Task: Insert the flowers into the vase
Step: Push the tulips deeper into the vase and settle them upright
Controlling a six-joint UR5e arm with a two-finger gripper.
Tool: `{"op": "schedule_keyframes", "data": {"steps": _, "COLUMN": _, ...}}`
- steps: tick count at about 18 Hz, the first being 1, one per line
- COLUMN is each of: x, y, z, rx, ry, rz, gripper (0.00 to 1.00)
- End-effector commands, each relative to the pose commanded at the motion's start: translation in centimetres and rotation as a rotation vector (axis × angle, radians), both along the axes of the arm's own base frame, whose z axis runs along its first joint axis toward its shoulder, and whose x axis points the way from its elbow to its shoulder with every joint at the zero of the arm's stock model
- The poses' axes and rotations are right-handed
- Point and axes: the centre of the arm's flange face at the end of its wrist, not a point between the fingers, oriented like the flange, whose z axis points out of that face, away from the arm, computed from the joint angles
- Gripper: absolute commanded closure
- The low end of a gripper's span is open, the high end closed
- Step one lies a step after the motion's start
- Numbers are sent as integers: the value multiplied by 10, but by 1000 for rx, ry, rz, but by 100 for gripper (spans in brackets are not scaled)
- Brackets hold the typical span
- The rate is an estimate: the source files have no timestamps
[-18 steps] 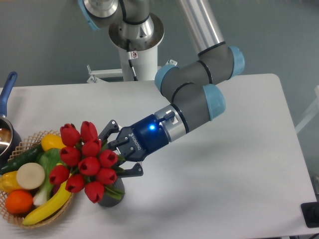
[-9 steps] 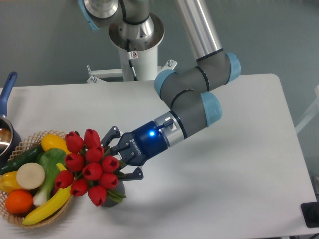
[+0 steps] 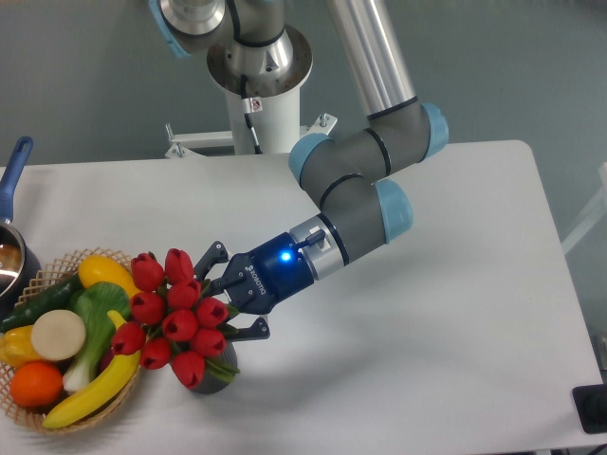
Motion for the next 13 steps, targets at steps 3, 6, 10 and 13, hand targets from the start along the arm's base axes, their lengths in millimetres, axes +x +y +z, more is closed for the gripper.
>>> {"op": "schedule_keyframes", "data": {"steps": 3, "x": -2, "y": 1, "z": -11, "rx": 4, "ry": 6, "rz": -2, "gripper": 60}}
{"op": "schedule_keyframes", "data": {"steps": 6, "x": -4, "y": 2, "z": -12, "rx": 7, "ry": 12, "rz": -1, "gripper": 60}}
{"op": "schedule_keyframes", "data": {"steps": 10, "x": -5, "y": 2, "z": -23, "rx": 11, "ry": 24, "rz": -3, "gripper": 60}}
{"op": "schedule_keyframes", "data": {"steps": 13, "x": -2, "y": 0, "z": -29, "rx": -8, "ry": 31, "rz": -1, "gripper": 59}}
